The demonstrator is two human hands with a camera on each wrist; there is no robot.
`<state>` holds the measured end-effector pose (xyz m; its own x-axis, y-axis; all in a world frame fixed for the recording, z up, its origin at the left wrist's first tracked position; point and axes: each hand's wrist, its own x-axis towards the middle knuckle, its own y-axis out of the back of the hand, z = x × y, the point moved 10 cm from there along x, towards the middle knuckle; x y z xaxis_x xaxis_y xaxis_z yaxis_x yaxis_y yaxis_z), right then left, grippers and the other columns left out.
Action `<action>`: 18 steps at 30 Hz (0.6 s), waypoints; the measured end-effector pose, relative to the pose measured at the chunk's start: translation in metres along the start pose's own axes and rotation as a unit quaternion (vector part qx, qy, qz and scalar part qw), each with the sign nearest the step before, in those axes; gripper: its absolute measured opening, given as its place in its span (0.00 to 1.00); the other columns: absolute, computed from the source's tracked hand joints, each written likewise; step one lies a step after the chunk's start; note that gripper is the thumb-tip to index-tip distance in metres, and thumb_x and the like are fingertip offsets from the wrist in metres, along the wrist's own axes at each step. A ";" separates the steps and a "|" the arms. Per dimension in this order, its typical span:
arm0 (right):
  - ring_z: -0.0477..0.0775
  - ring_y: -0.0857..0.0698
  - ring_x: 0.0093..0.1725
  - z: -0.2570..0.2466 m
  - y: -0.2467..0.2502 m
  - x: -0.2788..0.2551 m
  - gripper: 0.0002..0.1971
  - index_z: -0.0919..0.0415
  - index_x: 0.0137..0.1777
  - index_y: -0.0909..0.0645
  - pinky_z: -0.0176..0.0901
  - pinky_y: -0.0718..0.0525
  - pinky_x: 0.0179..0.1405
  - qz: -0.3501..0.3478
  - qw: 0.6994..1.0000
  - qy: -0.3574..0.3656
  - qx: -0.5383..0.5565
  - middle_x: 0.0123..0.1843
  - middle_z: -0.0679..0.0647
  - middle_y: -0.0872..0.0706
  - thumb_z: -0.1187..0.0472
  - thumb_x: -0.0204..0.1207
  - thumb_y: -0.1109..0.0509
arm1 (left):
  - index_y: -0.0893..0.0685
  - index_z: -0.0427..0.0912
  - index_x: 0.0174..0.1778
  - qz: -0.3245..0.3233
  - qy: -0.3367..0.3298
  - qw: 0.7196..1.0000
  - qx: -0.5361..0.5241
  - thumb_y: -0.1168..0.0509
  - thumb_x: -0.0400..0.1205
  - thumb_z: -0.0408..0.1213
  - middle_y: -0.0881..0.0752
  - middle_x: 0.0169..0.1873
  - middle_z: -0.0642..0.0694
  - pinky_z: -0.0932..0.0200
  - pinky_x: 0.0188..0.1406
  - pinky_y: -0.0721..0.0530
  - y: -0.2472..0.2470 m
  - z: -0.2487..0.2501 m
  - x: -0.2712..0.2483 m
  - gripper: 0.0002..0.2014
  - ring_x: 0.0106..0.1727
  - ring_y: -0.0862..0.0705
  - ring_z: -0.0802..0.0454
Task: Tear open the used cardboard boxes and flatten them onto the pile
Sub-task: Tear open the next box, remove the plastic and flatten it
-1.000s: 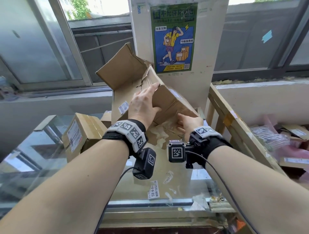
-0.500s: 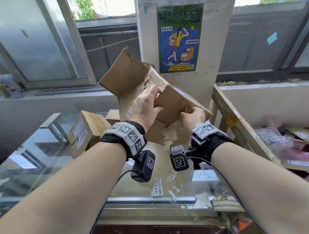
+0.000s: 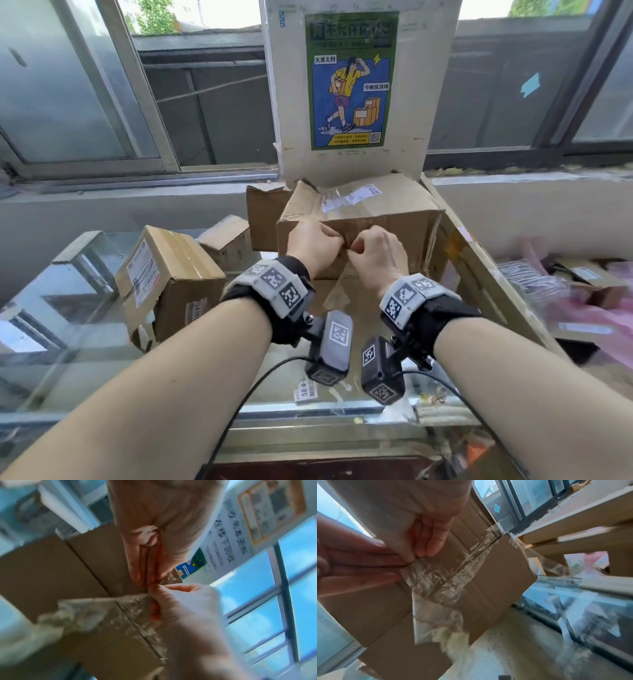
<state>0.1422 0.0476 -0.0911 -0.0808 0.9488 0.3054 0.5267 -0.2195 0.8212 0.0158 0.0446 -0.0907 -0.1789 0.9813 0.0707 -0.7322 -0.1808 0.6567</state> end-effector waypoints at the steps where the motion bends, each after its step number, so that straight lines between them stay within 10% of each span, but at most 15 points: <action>1: 0.61 0.17 0.56 0.004 -0.001 -0.001 0.09 0.59 0.49 0.12 0.47 0.22 0.54 -0.008 1.000 0.004 0.003 0.55 0.57 0.15 0.59 0.76 0.32 | 0.07 0.44 0.41 -0.006 0.033 0.998 -0.046 0.33 0.76 0.34 0.09 0.43 0.45 0.60 0.53 0.17 -0.007 -0.006 0.000 0.08 0.51 0.13 0.48; 5: 0.59 0.16 0.58 0.009 -0.005 -0.005 0.11 0.56 0.56 0.12 0.49 0.19 0.58 -0.058 0.995 0.079 0.008 0.57 0.55 0.13 0.61 0.76 0.32 | 0.08 0.42 0.45 -0.019 0.106 0.987 -0.121 0.27 0.74 0.39 0.09 0.44 0.42 0.51 0.55 0.14 -0.032 -0.025 -0.004 0.07 0.51 0.12 0.44; 9: 0.63 0.21 0.59 0.011 0.041 -0.008 0.17 0.62 0.56 0.17 0.53 0.22 0.58 0.129 0.977 0.127 -0.110 0.58 0.60 0.20 0.63 0.67 0.21 | 0.09 0.44 0.37 -0.006 0.137 0.977 -0.161 0.20 0.66 0.43 0.08 0.38 0.44 0.51 0.51 0.12 -0.049 -0.043 -0.008 0.09 0.45 0.10 0.47; 12: 0.61 0.35 0.75 0.022 0.028 0.002 0.31 0.57 0.71 0.27 0.59 0.45 0.79 0.046 0.972 0.107 -0.205 0.74 0.56 0.30 0.58 0.68 0.23 | 0.10 0.46 0.34 0.022 0.150 0.974 -0.170 0.21 0.67 0.43 0.09 0.38 0.45 0.51 0.51 0.12 -0.053 -0.047 -0.010 0.07 0.45 0.11 0.47; 18: 0.56 0.40 0.79 0.037 -0.004 -0.002 0.36 0.51 0.75 0.33 0.58 0.65 0.79 0.016 0.977 0.098 -0.187 0.76 0.48 0.32 0.61 0.67 0.25 | 0.11 0.44 0.50 0.066 0.179 0.972 -0.138 0.29 0.77 0.43 0.11 0.49 0.44 0.58 0.56 0.19 -0.050 -0.054 -0.013 0.10 0.55 0.15 0.45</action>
<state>0.1720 0.0546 -0.1128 -0.2498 0.8861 0.3905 0.1882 -0.3511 0.9172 0.0193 0.0378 -0.1645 -0.4643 0.8717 -0.1566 -0.8267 -0.3631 0.4299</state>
